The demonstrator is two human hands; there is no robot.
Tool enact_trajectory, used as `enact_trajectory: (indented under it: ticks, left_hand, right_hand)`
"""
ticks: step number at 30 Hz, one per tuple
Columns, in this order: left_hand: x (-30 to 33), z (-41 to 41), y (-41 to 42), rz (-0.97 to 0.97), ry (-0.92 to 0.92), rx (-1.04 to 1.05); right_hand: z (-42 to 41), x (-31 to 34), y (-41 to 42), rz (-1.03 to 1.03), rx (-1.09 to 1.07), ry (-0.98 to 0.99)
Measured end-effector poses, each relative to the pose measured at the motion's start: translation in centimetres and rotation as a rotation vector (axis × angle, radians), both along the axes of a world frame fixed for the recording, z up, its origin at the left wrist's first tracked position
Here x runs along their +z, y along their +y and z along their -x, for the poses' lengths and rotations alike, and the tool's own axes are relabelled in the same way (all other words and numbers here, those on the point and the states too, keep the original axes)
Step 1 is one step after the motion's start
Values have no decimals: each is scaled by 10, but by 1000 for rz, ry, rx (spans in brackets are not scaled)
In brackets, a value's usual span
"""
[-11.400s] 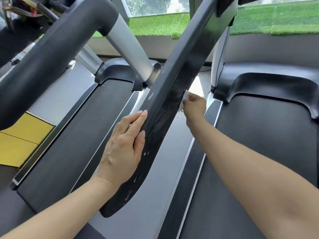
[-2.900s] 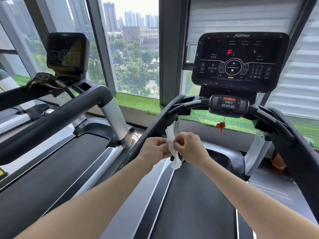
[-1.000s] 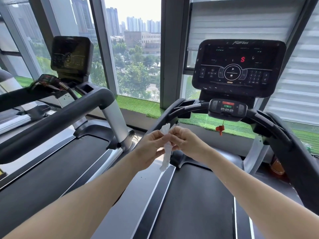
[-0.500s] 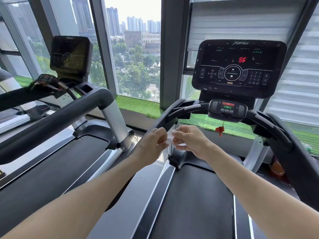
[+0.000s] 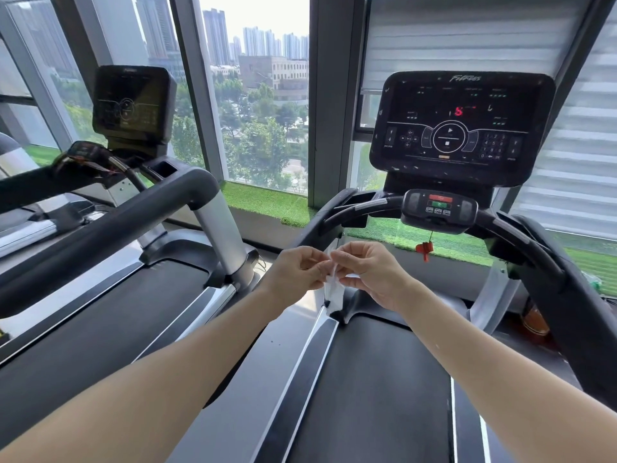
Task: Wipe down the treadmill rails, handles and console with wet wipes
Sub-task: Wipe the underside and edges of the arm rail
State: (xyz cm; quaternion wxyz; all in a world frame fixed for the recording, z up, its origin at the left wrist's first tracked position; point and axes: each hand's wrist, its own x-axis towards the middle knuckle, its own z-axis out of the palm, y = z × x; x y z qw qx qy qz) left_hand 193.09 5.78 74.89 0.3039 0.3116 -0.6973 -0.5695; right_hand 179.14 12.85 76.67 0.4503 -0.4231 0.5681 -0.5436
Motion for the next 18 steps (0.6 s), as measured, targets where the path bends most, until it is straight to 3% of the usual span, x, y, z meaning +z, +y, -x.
enact_trajectory:
  ticks: [6,11,18]
  left_hand:
    - [2,-1,0,-81,26,59]
    - [6,-1,2,-156,84,108]
    - [10,-5,2,-177,79,119]
  right_hand:
    - [3,-4,1,39,30,13]
    - [4,-11,-2,53,-49,504]
    - [-4,-10,-6,163,-74,873]
